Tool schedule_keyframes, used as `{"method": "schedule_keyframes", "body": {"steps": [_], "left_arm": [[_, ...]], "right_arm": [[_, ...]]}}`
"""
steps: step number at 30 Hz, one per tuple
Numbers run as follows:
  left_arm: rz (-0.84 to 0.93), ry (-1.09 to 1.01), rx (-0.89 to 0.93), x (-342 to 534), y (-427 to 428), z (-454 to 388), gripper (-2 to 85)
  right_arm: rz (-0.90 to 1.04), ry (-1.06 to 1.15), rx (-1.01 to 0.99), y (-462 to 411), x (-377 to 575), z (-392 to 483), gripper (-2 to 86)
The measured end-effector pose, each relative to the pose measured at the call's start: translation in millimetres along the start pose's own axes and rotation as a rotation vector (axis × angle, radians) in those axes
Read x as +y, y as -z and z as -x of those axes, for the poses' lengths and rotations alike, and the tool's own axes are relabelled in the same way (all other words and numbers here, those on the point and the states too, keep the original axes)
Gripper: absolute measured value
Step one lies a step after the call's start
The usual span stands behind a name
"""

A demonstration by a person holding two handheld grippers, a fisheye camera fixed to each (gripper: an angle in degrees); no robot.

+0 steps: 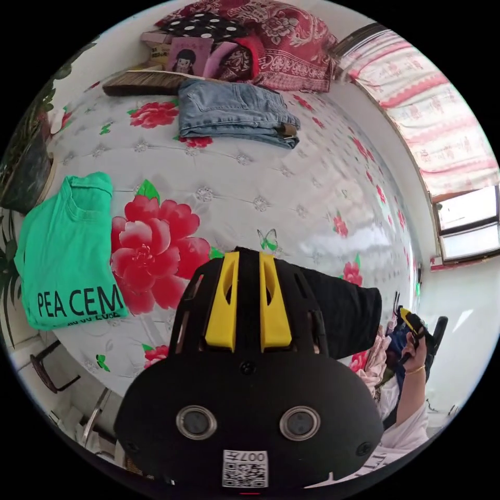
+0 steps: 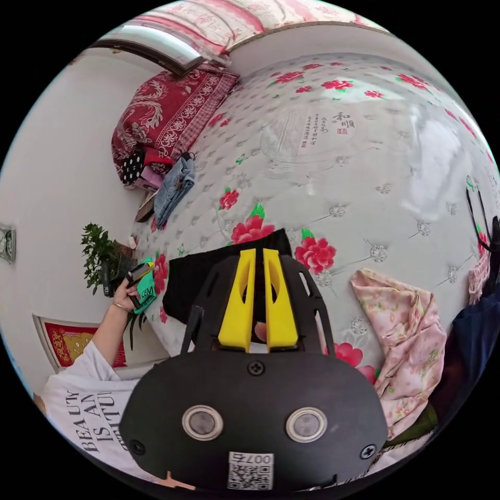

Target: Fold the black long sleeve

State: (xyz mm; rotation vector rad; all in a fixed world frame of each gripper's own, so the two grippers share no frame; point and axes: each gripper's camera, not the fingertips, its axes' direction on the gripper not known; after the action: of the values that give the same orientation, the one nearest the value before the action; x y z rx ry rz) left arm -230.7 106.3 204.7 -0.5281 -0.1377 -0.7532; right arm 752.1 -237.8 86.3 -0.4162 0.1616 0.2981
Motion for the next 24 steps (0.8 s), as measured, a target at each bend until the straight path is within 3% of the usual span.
{"method": "schedule_keyframes", "body": {"steps": [4,8,14,18,21,24], "left_arm": [[0.017,-0.086,-0.079,59,-5,22,7.5],[0.044,-0.058,-0.097,123,1,47,7.6],[0.136,0.101,0.110,166,-14,75,8.4],[0.132,0.225,0.264,170,-28,93,9.4],[0.115,0.239,0.273,170,-30,99,9.6],[0.103,0.232,0.284,171,-28,106,9.8]], "right_arm": [[-0.006,-0.048,-0.022,-14,49,-27,5.6],[0.014,-0.240,-0.097,-30,111,-66,8.5],[-0.011,-0.425,-0.283,-65,122,-97,9.7],[-0.054,-0.508,-0.294,-85,109,-100,7.8],[-0.060,-0.486,-0.258,-85,98,-90,5.5],[-0.126,-0.228,-0.214,-62,60,-27,2.0]]}}
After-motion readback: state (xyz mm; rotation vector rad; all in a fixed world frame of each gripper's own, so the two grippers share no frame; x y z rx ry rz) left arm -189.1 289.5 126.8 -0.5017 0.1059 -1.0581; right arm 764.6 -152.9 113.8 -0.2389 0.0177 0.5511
